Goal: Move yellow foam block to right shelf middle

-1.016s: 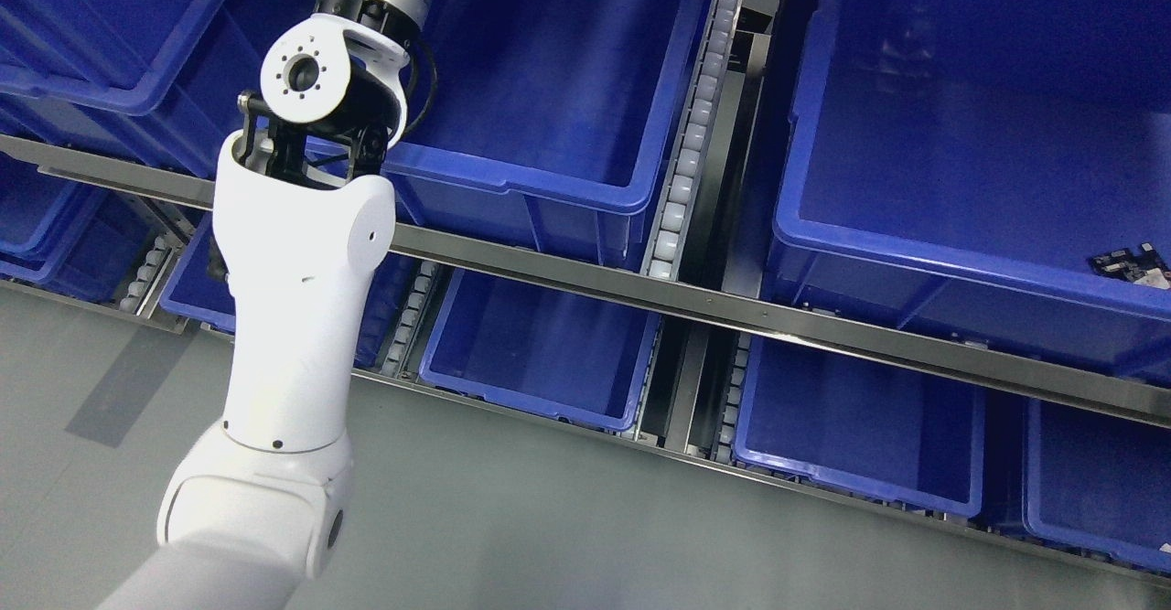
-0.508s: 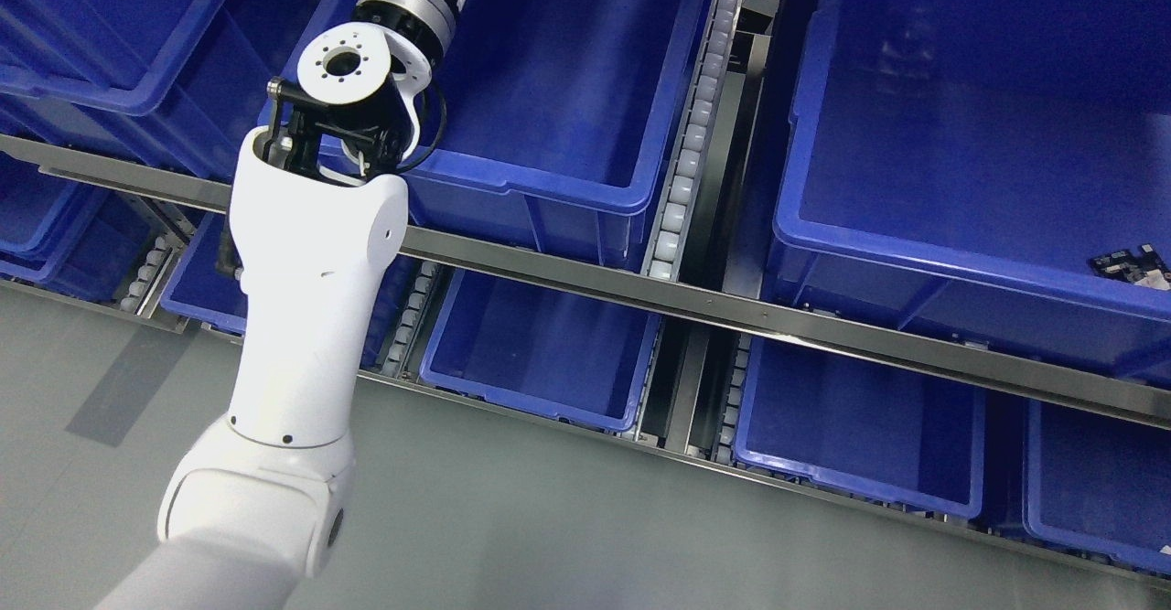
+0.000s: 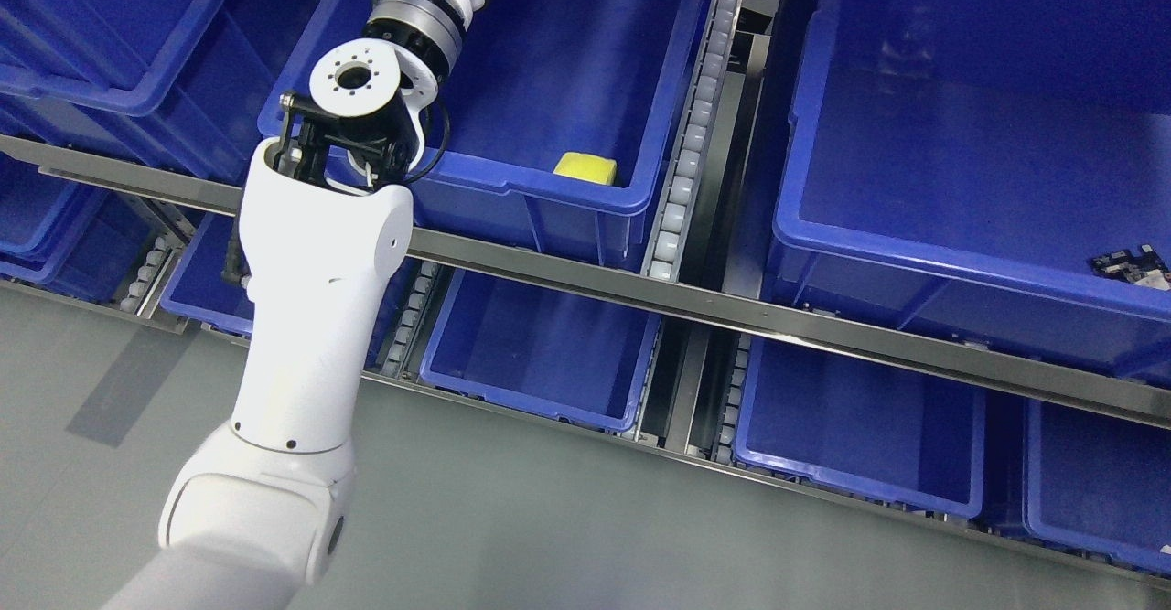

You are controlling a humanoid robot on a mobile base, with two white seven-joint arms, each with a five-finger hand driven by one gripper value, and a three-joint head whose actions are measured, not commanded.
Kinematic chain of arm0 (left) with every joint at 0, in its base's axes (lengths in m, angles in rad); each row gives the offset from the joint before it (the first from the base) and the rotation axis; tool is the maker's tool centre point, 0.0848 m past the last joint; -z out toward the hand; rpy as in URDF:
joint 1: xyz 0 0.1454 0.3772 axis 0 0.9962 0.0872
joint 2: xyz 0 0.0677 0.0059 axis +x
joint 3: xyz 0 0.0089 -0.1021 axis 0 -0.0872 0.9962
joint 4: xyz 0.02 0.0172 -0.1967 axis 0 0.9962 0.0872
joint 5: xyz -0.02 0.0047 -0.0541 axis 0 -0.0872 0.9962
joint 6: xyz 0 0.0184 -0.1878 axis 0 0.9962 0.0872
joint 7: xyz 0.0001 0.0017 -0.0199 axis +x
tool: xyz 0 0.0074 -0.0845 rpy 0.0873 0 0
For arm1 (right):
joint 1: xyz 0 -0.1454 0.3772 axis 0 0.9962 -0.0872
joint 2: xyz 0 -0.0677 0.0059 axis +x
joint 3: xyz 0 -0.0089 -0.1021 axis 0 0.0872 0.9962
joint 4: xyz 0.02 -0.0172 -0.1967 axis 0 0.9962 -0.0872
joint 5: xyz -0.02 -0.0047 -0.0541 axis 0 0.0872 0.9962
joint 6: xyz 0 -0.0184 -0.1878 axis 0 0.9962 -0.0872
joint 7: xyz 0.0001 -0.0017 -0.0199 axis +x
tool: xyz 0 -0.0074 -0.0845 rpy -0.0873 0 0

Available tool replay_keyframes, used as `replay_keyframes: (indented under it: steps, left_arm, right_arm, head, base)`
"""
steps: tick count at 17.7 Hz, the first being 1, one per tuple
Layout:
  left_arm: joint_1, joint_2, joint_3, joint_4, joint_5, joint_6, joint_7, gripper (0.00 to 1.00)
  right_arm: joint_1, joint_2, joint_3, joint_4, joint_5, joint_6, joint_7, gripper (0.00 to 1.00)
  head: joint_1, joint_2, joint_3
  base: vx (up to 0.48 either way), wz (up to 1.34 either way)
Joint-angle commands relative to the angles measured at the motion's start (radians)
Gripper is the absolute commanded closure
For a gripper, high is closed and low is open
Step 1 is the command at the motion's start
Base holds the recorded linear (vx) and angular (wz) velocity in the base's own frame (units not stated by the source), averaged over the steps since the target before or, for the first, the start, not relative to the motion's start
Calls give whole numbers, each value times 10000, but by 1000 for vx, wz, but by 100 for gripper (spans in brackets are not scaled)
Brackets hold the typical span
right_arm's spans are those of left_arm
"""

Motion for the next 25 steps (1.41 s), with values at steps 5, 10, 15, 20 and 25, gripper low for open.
replay_keyframes:
  steps: [5, 10, 15, 20, 25]
  left_arm:
    - [2125, 175, 671, -1195, -30, -4361, -649, 0]
    - [2800, 175, 1469, -1685, -30, -3793, -649, 0]
    - [3293, 175, 1362, -1948, -30, -3793, -664, 0]
    - [3445, 175, 1347, -1933, -30, -3671, -649, 0]
    - [3661, 175, 1347, -1948, -46, -3671, -649, 0]
  right_arm:
    - [-30, -175, 0, -174, 0, 1, -2, 0]
    - [-15, -175, 0, -174, 0, 1, -2, 0]
    - [-15, -175, 0, -174, 0, 1, -2, 0]
    - [-30, -175, 0, -174, 0, 1, -2, 0]
    - [-30, -175, 0, -174, 0, 1, -2, 0]
  head:
    - [0, 1, 0]
    - [0, 1, 0]
    - [0, 1, 0]
    - [0, 1, 0]
    - [0, 1, 0]
  base:
    - [0, 0]
    - [0, 0]
    - [0, 0]
    - [0, 0]
    - [0, 0]
